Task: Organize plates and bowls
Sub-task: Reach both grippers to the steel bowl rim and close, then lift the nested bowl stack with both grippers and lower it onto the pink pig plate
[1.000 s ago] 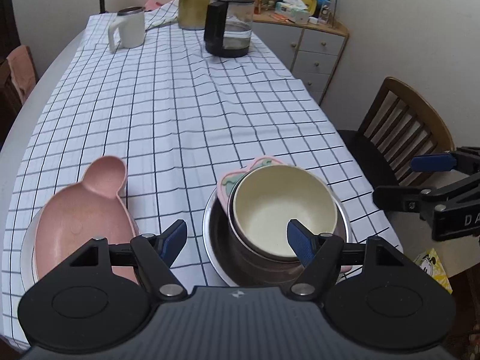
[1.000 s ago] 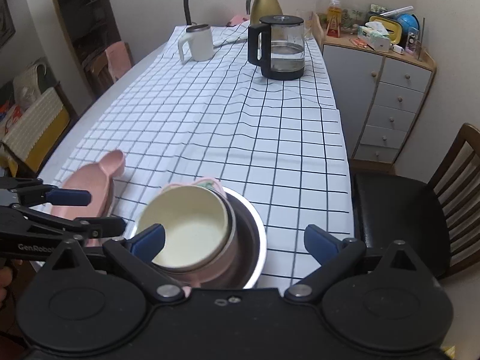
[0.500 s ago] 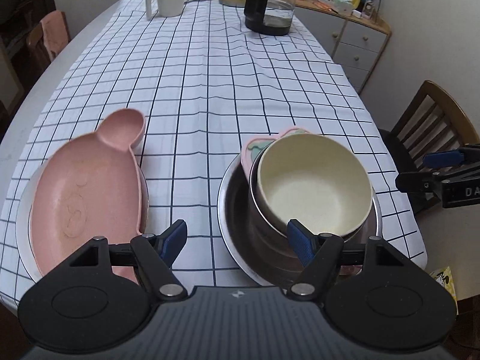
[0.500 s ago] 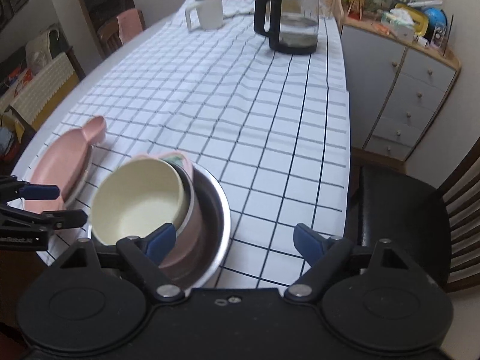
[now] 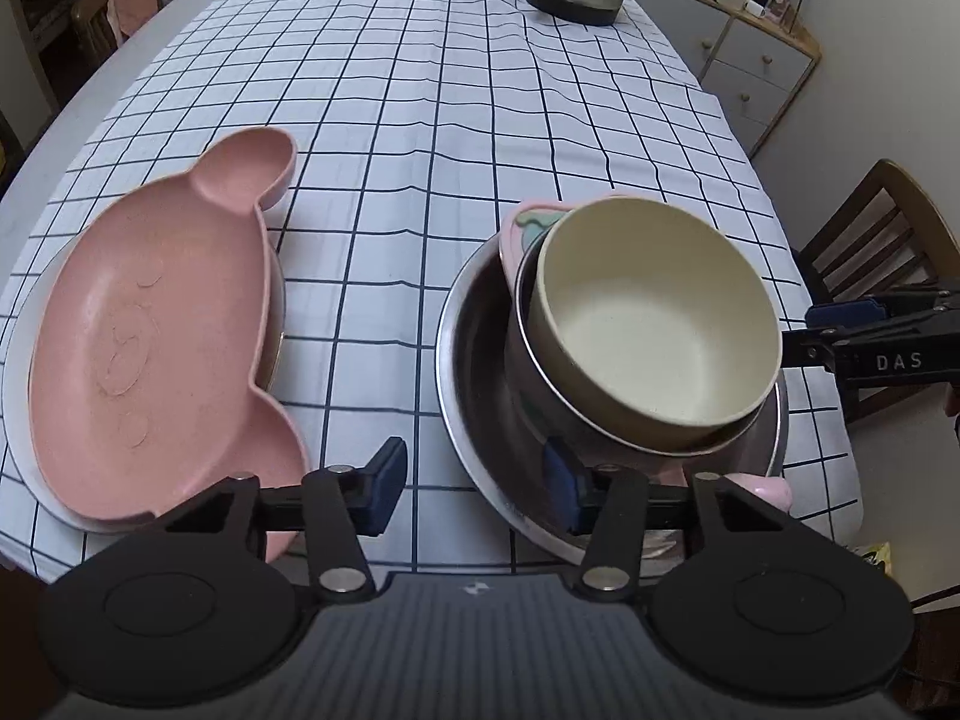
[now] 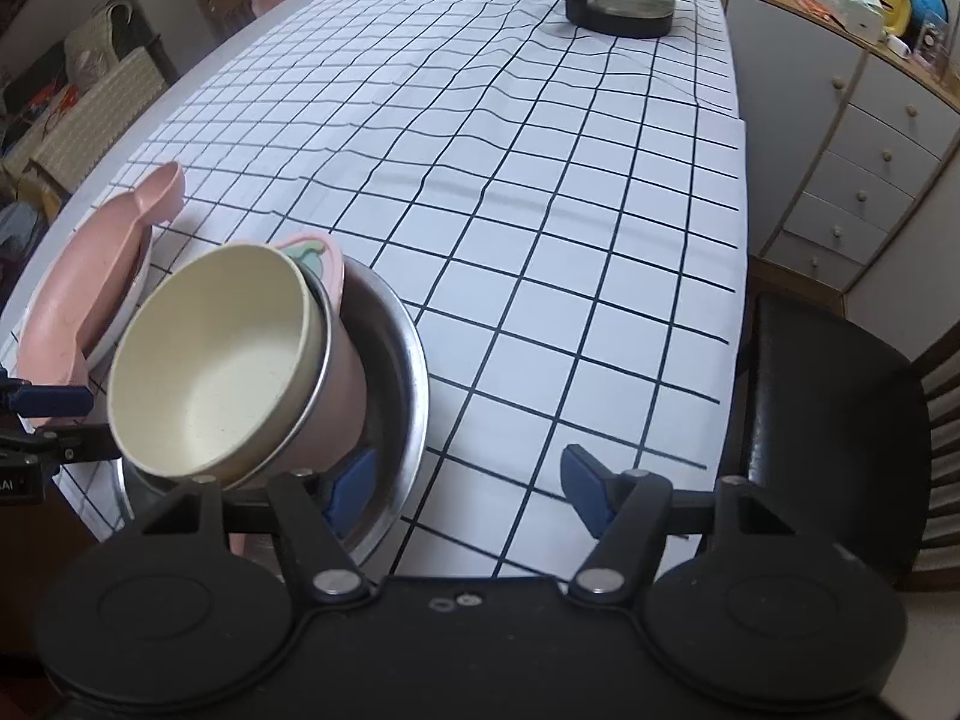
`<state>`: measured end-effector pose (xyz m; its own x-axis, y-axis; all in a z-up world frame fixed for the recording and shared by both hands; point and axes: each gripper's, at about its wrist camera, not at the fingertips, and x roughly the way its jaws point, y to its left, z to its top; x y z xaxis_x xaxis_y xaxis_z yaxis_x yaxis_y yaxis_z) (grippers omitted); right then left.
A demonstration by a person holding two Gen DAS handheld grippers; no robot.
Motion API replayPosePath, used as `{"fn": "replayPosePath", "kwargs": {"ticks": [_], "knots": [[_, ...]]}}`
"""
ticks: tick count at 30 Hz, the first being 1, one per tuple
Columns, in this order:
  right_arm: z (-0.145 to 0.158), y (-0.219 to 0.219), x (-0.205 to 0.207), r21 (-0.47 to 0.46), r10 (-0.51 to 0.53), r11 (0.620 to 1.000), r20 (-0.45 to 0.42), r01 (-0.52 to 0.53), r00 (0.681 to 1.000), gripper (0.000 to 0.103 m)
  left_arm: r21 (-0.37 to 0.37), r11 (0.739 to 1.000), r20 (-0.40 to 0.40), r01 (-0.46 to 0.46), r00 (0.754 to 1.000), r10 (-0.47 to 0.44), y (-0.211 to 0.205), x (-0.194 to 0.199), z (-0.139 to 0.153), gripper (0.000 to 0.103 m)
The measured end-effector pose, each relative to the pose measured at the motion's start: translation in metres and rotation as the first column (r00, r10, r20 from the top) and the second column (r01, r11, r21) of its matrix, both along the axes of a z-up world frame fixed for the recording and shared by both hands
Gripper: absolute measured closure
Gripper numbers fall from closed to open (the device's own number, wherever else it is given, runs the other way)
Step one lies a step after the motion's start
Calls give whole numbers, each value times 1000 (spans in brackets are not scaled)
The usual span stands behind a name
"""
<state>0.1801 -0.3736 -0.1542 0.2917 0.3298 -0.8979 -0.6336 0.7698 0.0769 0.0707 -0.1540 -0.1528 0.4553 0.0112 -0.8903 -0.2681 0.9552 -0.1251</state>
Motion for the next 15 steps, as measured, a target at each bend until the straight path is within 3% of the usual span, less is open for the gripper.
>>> {"fn": "replayPosePath", "kwargs": {"ticks": [15], "knots": [[-22, 30, 12, -9, 56, 998, -50, -57, 997, 75, -94, 993, -66, -66, 996, 60, 8, 14, -24, 85]]}}
